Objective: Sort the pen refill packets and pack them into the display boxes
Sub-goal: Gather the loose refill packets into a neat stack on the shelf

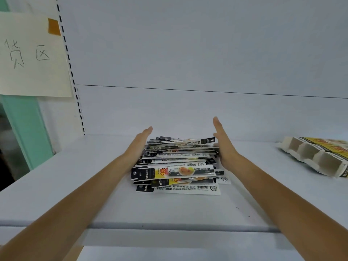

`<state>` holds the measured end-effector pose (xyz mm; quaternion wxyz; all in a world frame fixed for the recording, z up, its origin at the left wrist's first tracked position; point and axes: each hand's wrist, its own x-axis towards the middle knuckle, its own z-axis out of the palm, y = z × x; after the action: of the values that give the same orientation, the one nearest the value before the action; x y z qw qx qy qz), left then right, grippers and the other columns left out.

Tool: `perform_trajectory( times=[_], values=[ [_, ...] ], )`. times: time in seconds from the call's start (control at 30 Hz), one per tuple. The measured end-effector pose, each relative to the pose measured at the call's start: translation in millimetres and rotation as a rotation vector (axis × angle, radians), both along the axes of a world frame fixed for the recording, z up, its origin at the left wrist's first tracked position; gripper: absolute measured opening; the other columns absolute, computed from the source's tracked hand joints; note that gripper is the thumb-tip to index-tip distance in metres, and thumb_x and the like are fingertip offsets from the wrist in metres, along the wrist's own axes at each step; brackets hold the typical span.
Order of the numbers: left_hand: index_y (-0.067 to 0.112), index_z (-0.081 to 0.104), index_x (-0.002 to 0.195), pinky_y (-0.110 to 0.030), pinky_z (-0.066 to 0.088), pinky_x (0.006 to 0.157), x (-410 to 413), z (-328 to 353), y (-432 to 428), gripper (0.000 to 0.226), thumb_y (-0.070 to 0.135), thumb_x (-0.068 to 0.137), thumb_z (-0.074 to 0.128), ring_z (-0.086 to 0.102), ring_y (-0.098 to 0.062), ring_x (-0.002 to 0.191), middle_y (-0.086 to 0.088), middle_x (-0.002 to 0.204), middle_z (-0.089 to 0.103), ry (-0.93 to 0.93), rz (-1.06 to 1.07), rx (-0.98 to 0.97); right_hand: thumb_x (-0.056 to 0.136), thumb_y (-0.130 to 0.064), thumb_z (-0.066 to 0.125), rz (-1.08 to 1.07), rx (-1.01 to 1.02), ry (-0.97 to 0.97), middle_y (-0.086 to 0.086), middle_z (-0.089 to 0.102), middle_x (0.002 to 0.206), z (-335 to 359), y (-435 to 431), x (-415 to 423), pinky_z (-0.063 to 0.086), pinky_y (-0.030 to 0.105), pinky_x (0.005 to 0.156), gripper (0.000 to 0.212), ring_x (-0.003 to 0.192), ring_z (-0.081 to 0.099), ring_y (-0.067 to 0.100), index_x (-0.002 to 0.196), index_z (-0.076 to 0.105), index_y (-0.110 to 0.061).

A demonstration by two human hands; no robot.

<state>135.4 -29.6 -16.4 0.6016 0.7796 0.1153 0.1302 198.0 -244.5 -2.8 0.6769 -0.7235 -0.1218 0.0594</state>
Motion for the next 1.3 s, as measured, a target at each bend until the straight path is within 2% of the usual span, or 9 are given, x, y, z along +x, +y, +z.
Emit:
perform_trajectory(
  times=[0.2,0.4,0.57,0.83,0.93,1.03,1.1,1.17,1.3],
  values=[
    [0.024,0.029,0.144,-0.036,0.029,0.104,4.3,-5.0,9.0,0.071,0.053,0.085,0.056,0.032,-0.023,0.135,-0.005,0.150,0.031,0.066,0.029,0.143,0.083,-0.062,0.049,-0.075,-0.338,0.045,0.007,0.026,0.152,-10.2,20.8,4.4,0.025,0.043,0.109,0.086,0.138,0.026,0.027,0.146,0.023,-0.010],
    [0.019,0.033,0.143,-0.029,0.030,0.095,5.6,-6.1,16.2,0.067,0.046,0.087,0.056,0.037,-0.021,0.132,-0.003,0.147,0.036,0.101,0.048,0.139,0.089,-0.032,0.054,-0.144,-0.463,-0.045,0.013,0.060,0.113,-17.4,46.4,2.7,0.043,0.031,0.079,0.028,0.095,0.056,0.025,0.102,0.053,-0.006],
    [0.017,0.037,0.140,-0.031,0.031,0.091,9.1,-6.0,20.3,0.062,0.046,0.088,0.053,0.040,-0.021,0.127,-0.001,0.143,0.039,0.068,0.092,0.182,0.085,-0.050,0.055,-0.089,-0.350,0.031,0.011,0.046,0.137,-6.2,35.6,15.4,0.037,0.038,0.099,0.073,0.125,0.043,0.028,0.137,0.037,-0.002],
    [0.019,0.031,0.143,-0.042,0.022,0.113,18.6,3.9,31.4,0.055,0.046,0.096,0.035,0.025,-0.025,0.140,-0.007,0.153,0.025,0.048,0.109,-0.170,0.094,-0.052,0.036,-0.097,-0.236,0.093,0.010,0.030,0.151,-3.9,27.5,50.0,0.021,0.042,0.113,0.068,0.138,0.029,0.027,0.144,0.027,-0.008],
    [0.025,0.042,0.130,-0.023,0.039,0.093,20.5,0.3,23.1,0.038,0.044,0.098,0.031,0.050,-0.014,0.114,0.003,0.130,0.049,0.057,0.056,-0.096,0.087,-0.056,0.037,-0.063,-0.236,0.116,0.014,0.045,0.140,-16.9,44.1,59.7,0.032,0.047,0.109,0.071,0.125,0.045,0.030,0.137,0.038,-0.006],
    [0.025,0.048,0.099,-0.008,0.043,0.057,11.9,4.6,10.0,0.024,0.040,0.100,0.029,0.049,0.001,0.075,0.014,0.092,0.052,0.062,0.014,-0.060,0.093,-0.044,0.037,-0.083,-0.238,0.073,0.007,0.053,0.121,-18.0,51.9,52.9,0.036,0.040,0.103,0.053,0.112,0.050,0.025,0.127,0.048,-0.004],
    [0.024,0.046,0.117,-0.018,0.043,0.087,7.0,6.3,12.8,0.033,0.043,0.100,0.026,0.052,-0.013,0.103,0.005,0.123,0.052,0.045,0.016,-0.046,0.096,-0.040,0.037,-0.090,-0.149,0.067,0.001,0.050,0.110,-15.7,42.5,52.4,0.037,0.034,0.097,0.041,0.102,0.049,0.017,0.120,0.051,-0.010],
    [0.021,0.031,0.142,-0.037,0.024,0.111,-3.1,8.7,22.0,0.050,0.046,0.099,0.023,0.032,-0.024,0.135,-0.003,0.150,0.030,0.055,0.049,0.003,0.097,-0.039,0.037,-0.103,-0.062,0.075,0.004,0.048,0.126,-11.1,24.3,50.8,0.035,0.036,0.105,0.043,0.116,0.047,0.019,0.129,0.046,-0.011],
    [0.022,0.031,0.142,-0.038,0.022,0.111,-33.8,0.7,36.5,0.064,0.057,0.090,0.042,0.028,-0.020,0.138,0.000,0.151,0.029,0.056,0.009,0.117,0.096,-0.038,0.039,-0.181,-0.061,0.115,0.008,0.041,0.139,-16.2,-15.9,25.3,0.025,0.042,0.113,0.054,0.130,0.037,0.025,0.140,0.036,-0.006]
  ],
)
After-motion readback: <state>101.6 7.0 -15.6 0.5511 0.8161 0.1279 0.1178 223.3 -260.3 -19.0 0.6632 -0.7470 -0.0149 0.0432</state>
